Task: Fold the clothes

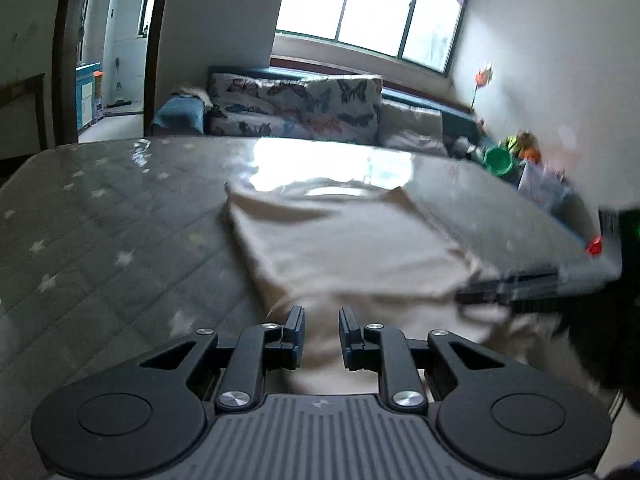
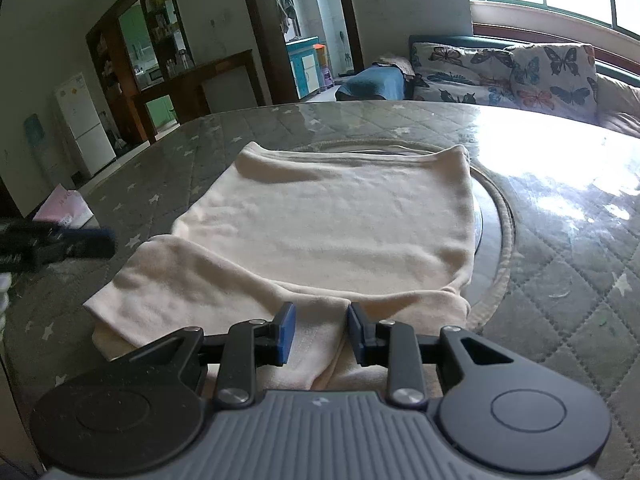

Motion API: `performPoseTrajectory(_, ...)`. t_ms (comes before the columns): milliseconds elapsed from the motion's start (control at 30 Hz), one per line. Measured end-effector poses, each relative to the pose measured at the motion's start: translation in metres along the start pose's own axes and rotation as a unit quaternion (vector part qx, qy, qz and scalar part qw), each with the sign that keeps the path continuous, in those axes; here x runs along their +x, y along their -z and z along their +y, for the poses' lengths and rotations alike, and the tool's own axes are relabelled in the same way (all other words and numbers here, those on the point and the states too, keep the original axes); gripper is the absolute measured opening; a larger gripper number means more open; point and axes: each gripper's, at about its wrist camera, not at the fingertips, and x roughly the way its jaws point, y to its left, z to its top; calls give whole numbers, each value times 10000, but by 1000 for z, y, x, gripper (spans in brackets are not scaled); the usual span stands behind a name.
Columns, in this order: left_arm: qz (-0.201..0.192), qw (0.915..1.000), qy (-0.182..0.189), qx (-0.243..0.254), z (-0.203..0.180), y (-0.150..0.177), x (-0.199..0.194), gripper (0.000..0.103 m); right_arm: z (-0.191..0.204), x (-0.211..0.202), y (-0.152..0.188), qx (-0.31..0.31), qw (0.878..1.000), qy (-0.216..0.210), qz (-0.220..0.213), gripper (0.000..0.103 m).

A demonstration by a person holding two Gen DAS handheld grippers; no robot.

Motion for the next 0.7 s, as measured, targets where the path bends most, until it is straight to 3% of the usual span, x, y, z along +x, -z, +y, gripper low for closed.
performPoseTrajectory(133,92,9999,-11,68,-5,-5,20,20,1,-1,1,-23,10000,21,-13,29)
performPoseTrajectory(233,451,9987,-162,-151,10,5,33,20,3,-3,2,-101,9999,45,-32,29)
performPoseTrajectory(367,565,9973,-384,-269,28,15,21,22,8,-14,1,-295,9994,10,-178,28)
performPoseTrajectory(567,207,9994,-193,-182,18,-1,10,21,13,-9,-4,-339,9990,-118,-271,29)
performPoseTrajectory(700,220,9997,-71,1,4,-11,33,21,12,5,0,-332,9993,-106,-113,29)
